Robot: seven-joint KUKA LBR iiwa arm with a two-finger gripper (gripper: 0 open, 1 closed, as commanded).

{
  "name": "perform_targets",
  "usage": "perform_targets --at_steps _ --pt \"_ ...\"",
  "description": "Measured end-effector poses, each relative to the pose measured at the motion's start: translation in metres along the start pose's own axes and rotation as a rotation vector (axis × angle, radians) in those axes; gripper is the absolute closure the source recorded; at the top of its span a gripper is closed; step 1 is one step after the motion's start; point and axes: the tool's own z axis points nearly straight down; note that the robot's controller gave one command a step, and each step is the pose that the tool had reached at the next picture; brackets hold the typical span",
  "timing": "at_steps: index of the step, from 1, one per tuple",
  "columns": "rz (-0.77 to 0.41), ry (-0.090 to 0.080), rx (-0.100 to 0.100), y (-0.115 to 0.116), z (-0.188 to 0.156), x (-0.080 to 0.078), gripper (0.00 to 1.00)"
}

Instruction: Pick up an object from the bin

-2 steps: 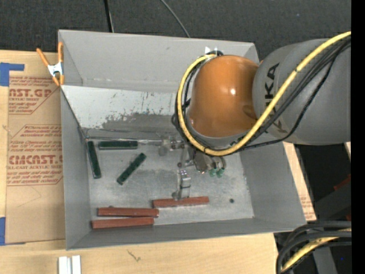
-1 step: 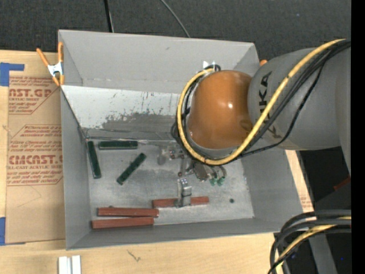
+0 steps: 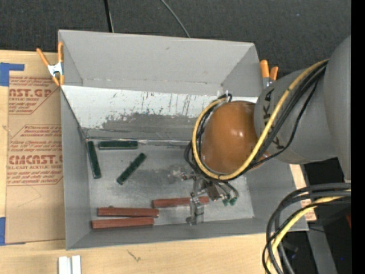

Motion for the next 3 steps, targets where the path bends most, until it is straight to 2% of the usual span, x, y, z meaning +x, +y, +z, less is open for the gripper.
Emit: perform_targets --at_steps 1,2,3 --pt "-0.017 0.003 -0.001 0.017 0.042 -0.019 1.00" --pt "-0.017 0.003 -0.001 0.017 0.042 -0.019 1.00" --pt "-0.002 0.011 -0.001 0.001 -0.009 -0.037 1.00"
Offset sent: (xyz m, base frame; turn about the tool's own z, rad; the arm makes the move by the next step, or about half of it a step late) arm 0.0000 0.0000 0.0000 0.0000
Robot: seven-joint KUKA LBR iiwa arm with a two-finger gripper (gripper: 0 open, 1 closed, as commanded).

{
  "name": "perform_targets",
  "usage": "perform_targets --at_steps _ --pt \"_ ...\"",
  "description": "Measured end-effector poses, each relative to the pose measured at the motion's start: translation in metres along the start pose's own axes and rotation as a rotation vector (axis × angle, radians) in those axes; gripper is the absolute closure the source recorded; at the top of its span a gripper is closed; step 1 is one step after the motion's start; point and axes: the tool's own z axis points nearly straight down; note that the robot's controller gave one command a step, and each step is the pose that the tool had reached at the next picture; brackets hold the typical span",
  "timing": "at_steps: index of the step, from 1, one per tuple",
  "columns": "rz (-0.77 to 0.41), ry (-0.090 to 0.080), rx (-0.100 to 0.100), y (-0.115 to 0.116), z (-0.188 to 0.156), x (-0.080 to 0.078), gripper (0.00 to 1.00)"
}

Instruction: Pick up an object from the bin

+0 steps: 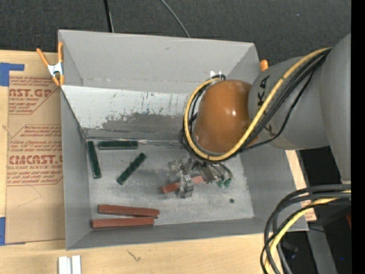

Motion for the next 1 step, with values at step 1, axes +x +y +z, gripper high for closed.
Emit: perform_targets --at_steps 1 --pt "-0.043 -0.009 0.001 0.0278 -0.1413 -0.0233 1.00"
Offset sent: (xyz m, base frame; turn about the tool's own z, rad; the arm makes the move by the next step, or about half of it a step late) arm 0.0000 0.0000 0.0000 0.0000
